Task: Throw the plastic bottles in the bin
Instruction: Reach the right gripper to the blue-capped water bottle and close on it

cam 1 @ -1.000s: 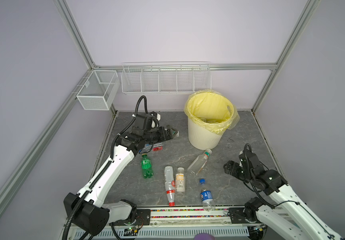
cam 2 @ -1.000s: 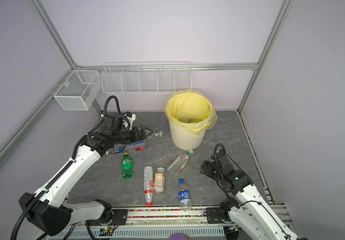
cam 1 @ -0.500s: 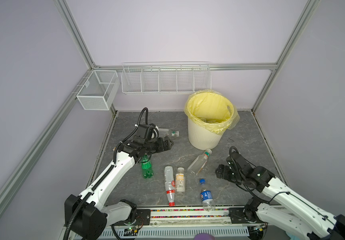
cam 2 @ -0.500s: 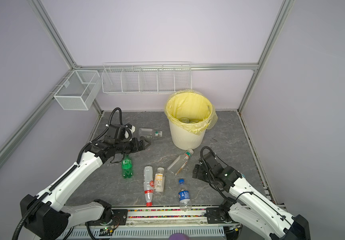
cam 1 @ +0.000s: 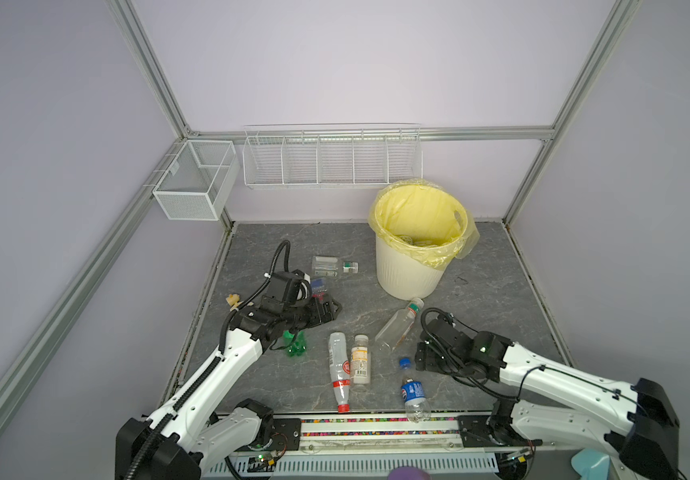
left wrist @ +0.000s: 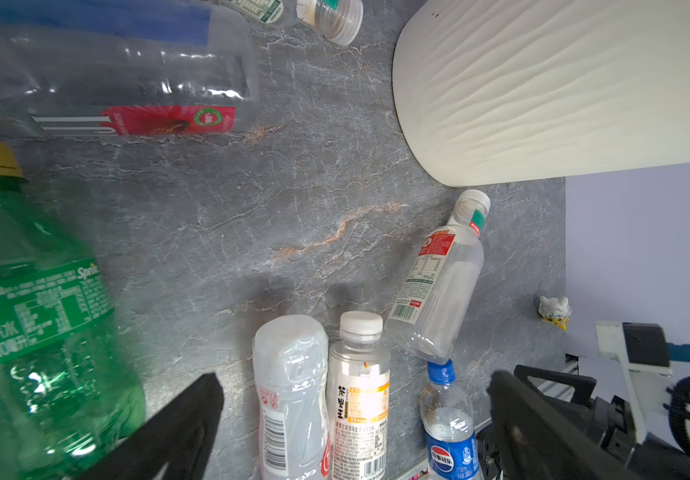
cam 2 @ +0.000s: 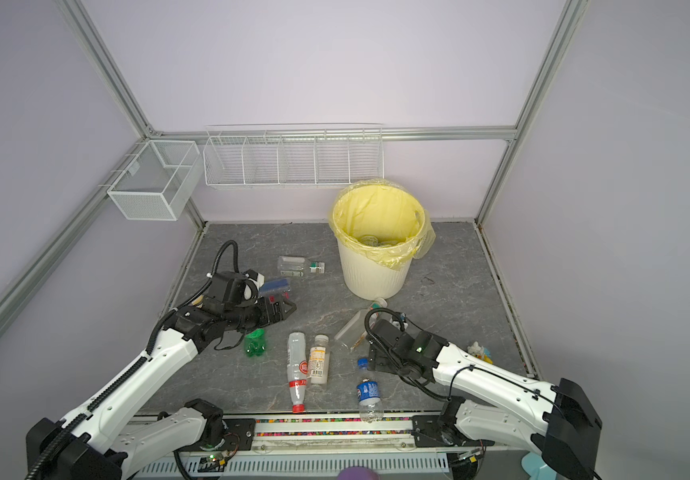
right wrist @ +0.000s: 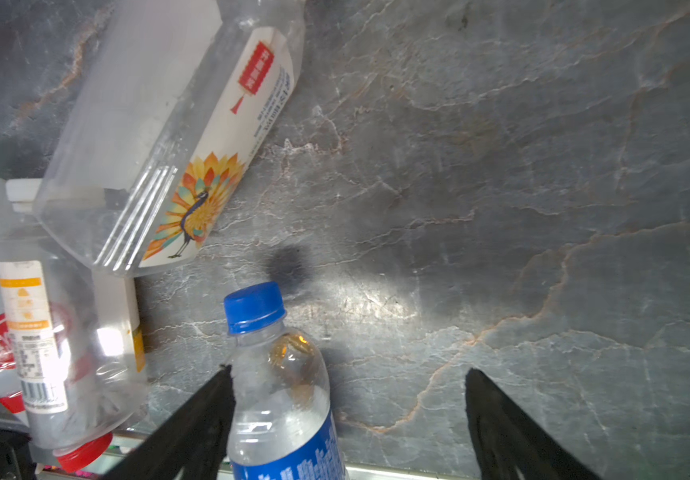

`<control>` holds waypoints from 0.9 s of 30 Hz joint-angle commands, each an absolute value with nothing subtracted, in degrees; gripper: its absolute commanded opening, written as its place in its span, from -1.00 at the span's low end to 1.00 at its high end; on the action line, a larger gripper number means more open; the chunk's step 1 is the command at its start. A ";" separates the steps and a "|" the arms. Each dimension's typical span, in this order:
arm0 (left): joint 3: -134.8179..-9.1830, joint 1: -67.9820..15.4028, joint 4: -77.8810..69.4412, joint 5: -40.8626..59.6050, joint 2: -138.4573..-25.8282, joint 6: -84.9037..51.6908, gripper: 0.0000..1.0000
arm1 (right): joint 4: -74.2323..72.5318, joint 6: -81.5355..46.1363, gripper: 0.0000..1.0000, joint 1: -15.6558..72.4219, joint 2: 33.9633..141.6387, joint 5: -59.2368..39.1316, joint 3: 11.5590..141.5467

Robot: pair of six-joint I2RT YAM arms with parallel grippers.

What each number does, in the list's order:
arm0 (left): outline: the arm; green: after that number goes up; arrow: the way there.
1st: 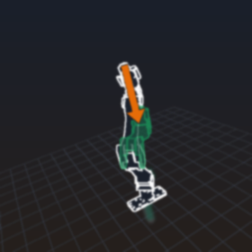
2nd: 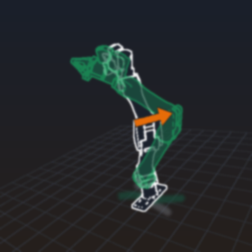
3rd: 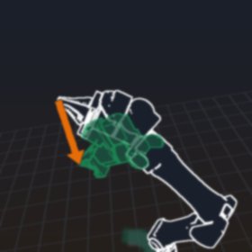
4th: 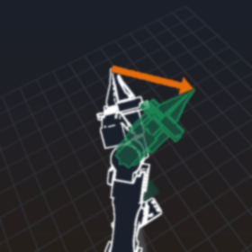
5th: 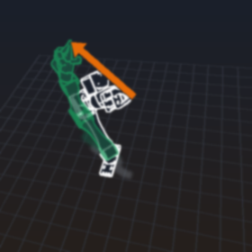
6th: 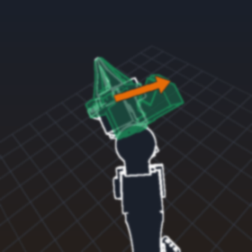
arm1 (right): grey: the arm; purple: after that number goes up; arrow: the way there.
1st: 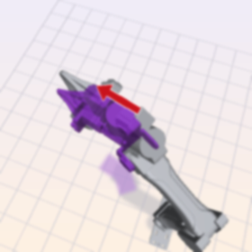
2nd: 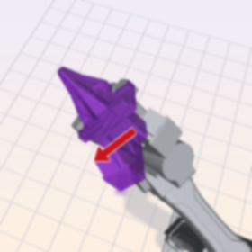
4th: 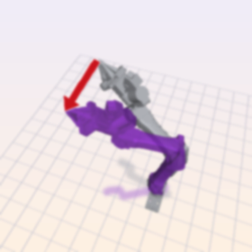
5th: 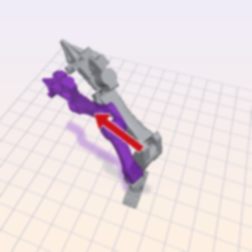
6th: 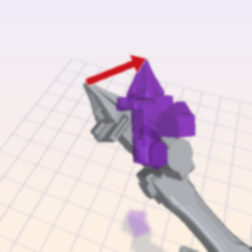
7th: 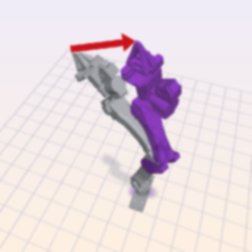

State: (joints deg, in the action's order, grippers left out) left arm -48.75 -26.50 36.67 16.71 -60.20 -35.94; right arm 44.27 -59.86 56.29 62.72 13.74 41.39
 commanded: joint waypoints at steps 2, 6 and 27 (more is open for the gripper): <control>-47.38 -26.22 37.15 15.25 -59.24 -35.63 1.00 | 44.44 -62.71 0.76 59.97 68.11 16.98 46.19; -47.23 -26.20 38.23 15.25 -59.48 -34.81 1.00 | 43.87 -62.47 0.76 62.57 72.34 17.71 48.94; -51.40 -25.93 43.64 9.99 -62.05 -34.20 1.00 | 43.20 -67.14 0.78 66.98 75.63 16.17 46.18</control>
